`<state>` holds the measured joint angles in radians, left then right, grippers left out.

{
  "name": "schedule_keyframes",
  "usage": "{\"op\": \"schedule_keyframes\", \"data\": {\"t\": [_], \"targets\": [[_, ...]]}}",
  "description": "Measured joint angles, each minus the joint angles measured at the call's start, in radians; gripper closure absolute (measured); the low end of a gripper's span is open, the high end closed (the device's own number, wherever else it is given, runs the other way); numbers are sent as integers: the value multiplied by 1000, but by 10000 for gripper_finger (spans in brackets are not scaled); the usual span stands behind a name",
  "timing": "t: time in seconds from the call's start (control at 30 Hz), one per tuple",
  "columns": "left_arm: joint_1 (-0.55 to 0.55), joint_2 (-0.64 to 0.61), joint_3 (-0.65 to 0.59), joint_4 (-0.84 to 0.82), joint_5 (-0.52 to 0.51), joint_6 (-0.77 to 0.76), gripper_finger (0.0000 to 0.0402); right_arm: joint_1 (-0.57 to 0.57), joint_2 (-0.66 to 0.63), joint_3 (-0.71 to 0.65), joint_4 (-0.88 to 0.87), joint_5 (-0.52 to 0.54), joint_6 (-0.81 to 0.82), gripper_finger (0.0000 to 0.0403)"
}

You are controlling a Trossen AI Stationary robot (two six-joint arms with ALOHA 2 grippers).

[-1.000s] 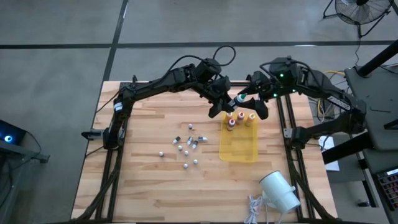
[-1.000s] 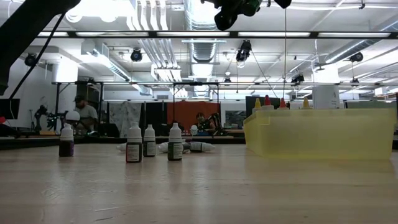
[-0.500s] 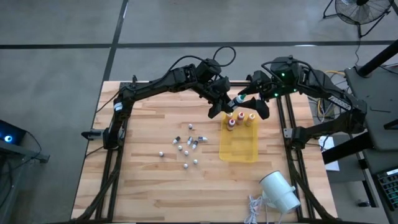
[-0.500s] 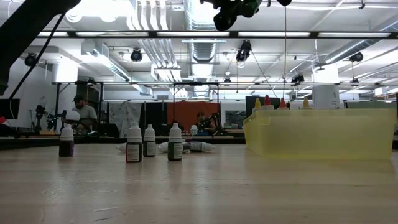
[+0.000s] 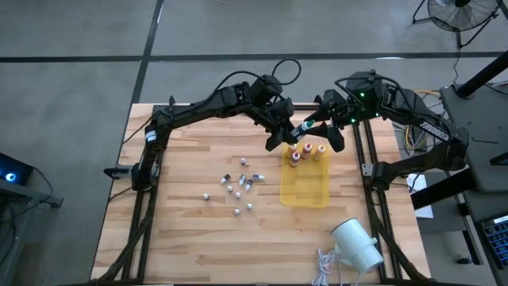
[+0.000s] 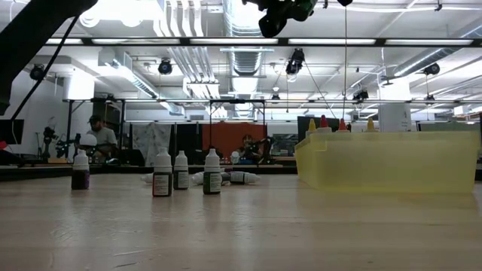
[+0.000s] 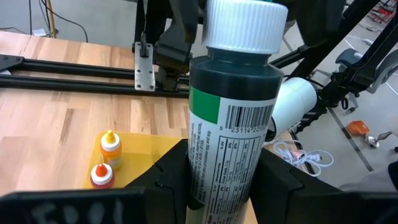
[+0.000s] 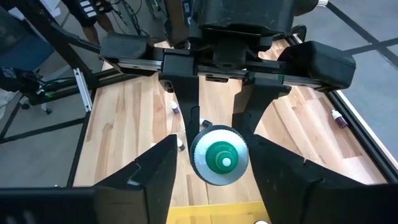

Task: Pick & Place food coloring
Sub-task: Put the big green food coloring bottle into the yellow bin

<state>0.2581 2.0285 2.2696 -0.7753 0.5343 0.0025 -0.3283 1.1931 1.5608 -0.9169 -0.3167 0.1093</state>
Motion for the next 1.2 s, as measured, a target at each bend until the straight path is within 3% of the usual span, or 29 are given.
{"op": "schedule_keyframes", "data": {"t": [0.7, 1.07, 1.2], "targets": [[0, 0, 0, 0, -1, -6, 294, 0, 2, -26, 3, -5, -12, 290], [0, 0, 0, 4, -1, -8, 293, 0, -1, -27, 3, -5, -16, 293], [0, 0, 0, 5, -1, -7, 267, 0, -1, -27, -1, -5, -16, 294]]}}
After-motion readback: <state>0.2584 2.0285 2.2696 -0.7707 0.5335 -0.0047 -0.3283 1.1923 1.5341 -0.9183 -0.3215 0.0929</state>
